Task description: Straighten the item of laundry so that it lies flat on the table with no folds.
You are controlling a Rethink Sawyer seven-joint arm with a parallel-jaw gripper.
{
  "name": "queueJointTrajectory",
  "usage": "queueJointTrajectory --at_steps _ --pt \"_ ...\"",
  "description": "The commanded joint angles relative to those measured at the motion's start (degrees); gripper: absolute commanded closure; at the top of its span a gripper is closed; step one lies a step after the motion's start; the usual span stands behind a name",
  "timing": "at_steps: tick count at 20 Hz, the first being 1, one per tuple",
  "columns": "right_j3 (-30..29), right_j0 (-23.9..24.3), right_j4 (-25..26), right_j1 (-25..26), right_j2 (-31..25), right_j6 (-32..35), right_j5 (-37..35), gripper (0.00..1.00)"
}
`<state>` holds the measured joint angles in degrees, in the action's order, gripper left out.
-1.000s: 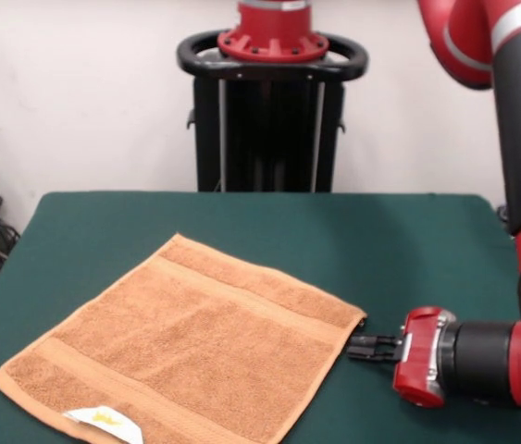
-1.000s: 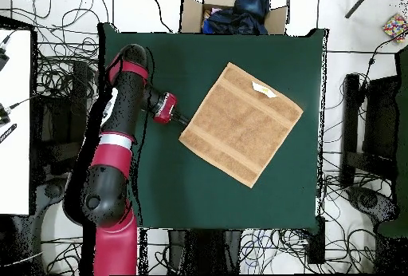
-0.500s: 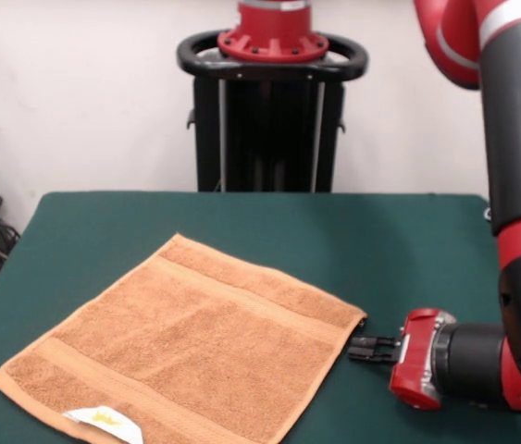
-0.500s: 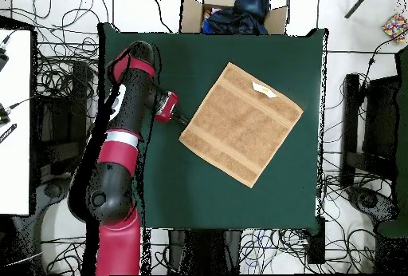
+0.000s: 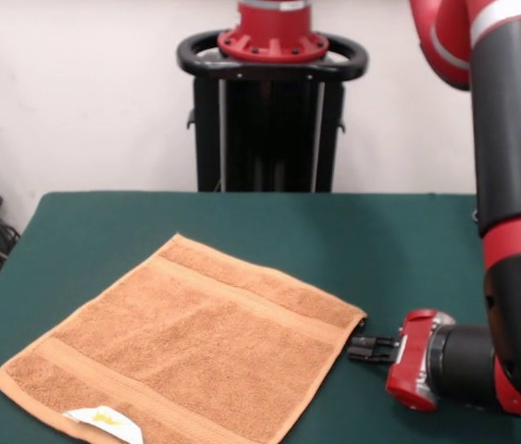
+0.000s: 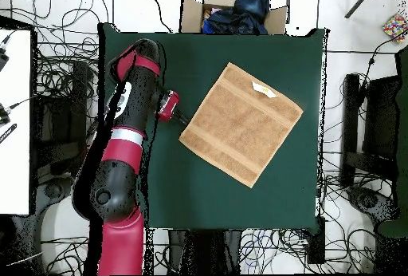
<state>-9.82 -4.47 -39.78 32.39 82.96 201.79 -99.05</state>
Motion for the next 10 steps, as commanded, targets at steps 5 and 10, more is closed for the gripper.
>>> queueJointTrajectory --at_steps 5,10 --pt "3.65 1.35 -6.35 7.10 0.08 1.20 3.75 1.00" --pt "2.48 0.02 -2.94 3.80 -0.28 0.47 5.13 1.00"
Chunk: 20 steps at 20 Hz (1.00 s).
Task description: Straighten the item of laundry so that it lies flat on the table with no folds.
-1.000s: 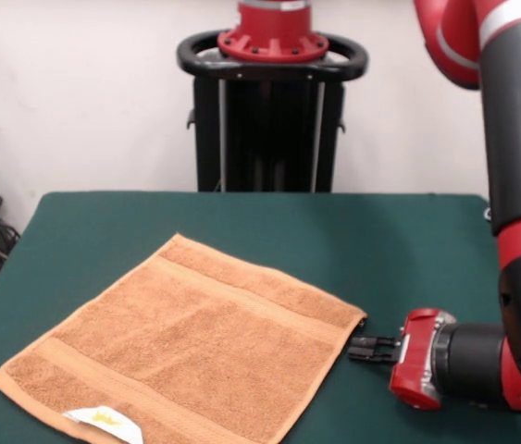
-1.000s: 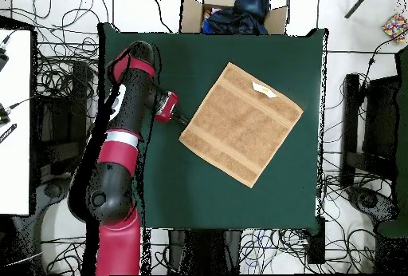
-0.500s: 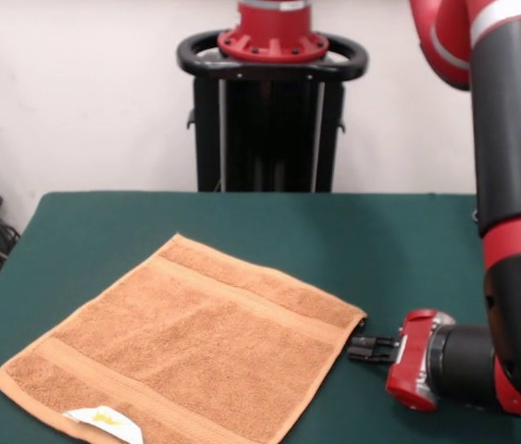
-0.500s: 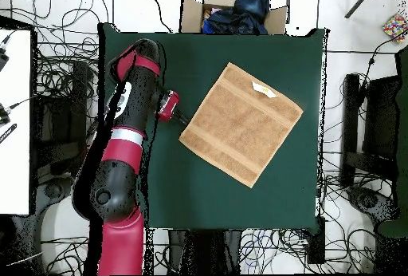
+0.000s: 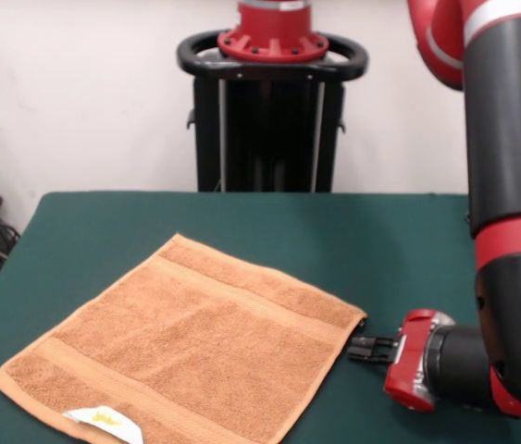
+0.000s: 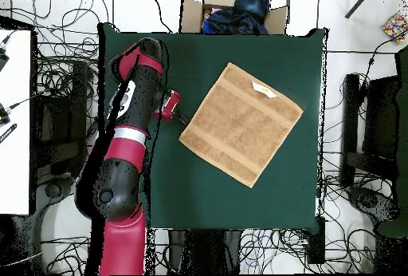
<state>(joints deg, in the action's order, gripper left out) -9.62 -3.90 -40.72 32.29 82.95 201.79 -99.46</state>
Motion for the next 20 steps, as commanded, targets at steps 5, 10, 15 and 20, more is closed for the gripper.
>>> queueJointTrajectory --at_steps 5,10,15,20 --pt "1.32 -1.70 -1.54 0.11 -2.93 -1.57 6.71 1.00" --pt "-2.80 -5.76 0.84 -6.83 -9.93 -5.34 9.49 1.00" --pt "-3.19 -7.88 2.34 -12.06 -15.79 -12.96 11.46 1.00" --pt "1.05 -6.90 2.89 -13.67 -15.49 -22.17 10.06 1.00"
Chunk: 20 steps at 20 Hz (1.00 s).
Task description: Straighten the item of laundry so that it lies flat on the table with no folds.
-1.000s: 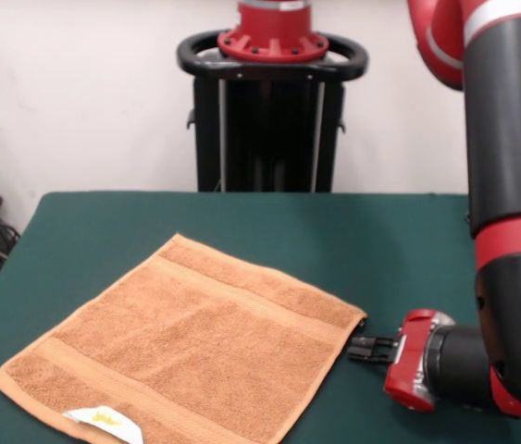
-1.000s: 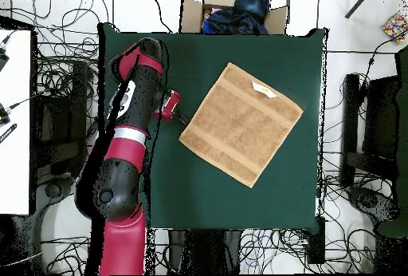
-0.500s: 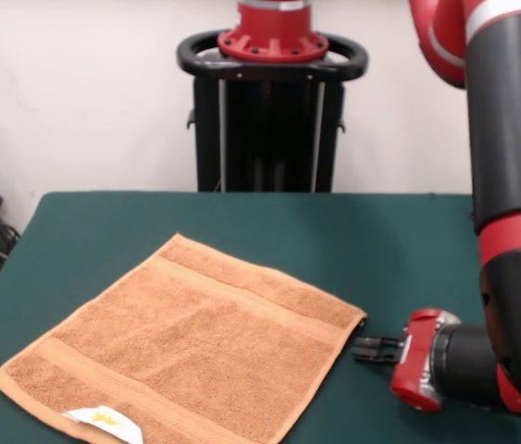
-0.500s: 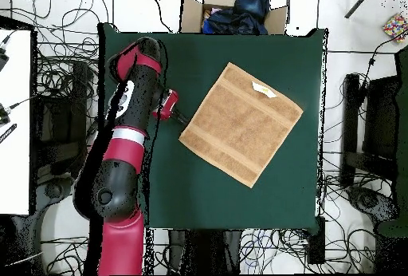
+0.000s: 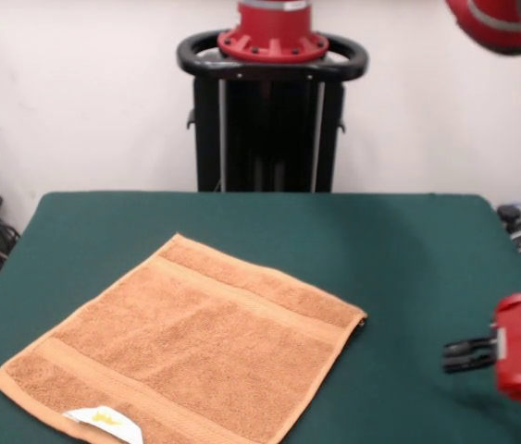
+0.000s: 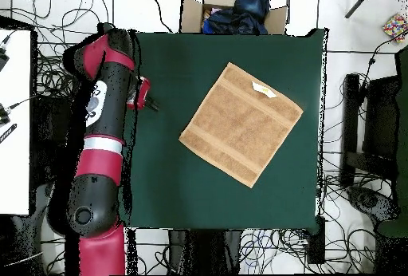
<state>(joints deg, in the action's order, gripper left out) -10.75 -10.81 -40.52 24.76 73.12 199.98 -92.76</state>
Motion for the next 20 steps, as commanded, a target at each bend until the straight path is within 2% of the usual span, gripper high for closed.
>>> queueJointTrajectory --at_steps 1,3,7,9,11,17,20 --pt "1.84 -0.28 2.97 -6.67 -7.03 -21.93 4.52 1.00" --pt "1.19 -0.89 3.36 -7.62 -9.94 -25.01 7.10 1.00" --pt "1.87 -0.40 3.25 -7.62 -19.49 -34.38 16.44 1.00" --pt "4.98 1.37 3.33 -6.81 -20.32 -41.57 19.66 1.00" --pt "6.64 2.47 3.00 -6.34 -20.51 -45.77 22.68 1.00" --pt "7.18 5.31 -1.44 -4.96 -21.87 -52.63 26.68 1.00" --pt "6.60 5.71 -3.34 -4.91 -21.52 -53.79 27.12 1.00"
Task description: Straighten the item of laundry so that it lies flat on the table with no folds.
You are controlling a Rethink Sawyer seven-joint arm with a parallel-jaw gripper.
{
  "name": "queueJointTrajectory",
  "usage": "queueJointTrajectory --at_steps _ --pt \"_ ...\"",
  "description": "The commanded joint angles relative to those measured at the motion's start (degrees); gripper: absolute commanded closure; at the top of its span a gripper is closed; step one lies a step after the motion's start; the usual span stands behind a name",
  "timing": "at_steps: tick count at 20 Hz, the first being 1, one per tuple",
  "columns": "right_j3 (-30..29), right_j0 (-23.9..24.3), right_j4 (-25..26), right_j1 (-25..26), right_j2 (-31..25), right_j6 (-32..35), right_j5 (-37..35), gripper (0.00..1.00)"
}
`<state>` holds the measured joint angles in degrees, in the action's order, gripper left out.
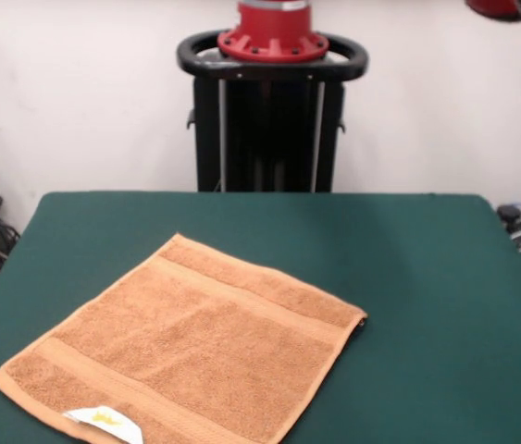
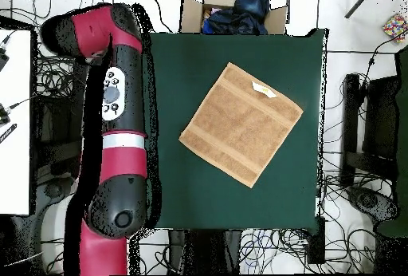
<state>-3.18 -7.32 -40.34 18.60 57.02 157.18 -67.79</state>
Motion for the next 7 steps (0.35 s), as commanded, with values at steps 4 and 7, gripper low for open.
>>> queueJointTrajectory --at_steps 4,7 --pt "-1.67 2.14 -4.75 1.47 -5.26 -11.75 2.81 1.00" --pt "-2.18 2.11 -4.80 1.18 -5.39 -11.81 3.02 1.00"
